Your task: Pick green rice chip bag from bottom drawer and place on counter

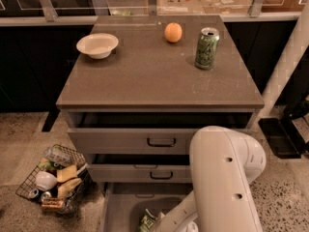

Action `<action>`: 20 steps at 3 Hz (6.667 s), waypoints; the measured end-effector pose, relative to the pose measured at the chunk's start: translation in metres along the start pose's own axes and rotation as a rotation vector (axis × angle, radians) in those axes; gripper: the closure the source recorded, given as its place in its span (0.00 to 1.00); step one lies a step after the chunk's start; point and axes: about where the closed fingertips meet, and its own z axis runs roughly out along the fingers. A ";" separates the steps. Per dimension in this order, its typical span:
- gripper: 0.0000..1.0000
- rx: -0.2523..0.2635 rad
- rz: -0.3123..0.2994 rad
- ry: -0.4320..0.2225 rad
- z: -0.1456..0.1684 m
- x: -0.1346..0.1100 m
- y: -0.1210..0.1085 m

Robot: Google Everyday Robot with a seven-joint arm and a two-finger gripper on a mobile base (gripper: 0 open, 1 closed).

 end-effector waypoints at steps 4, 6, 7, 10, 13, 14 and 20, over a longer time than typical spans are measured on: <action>0.47 -0.118 0.030 -0.084 0.066 -0.004 0.029; 0.93 -0.122 0.030 -0.083 0.067 -0.003 0.031; 1.00 -0.123 0.030 -0.082 0.067 -0.003 0.032; 1.00 -0.087 -0.044 -0.142 0.020 -0.031 0.047; 1.00 0.078 -0.216 -0.310 -0.097 -0.085 0.064; 1.00 0.130 -0.242 -0.395 -0.149 -0.092 0.068; 1.00 0.429 -0.284 -0.696 -0.394 -0.100 0.058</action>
Offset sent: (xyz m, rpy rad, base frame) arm -0.0108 0.0462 -0.0594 0.1651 0.0610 -0.0016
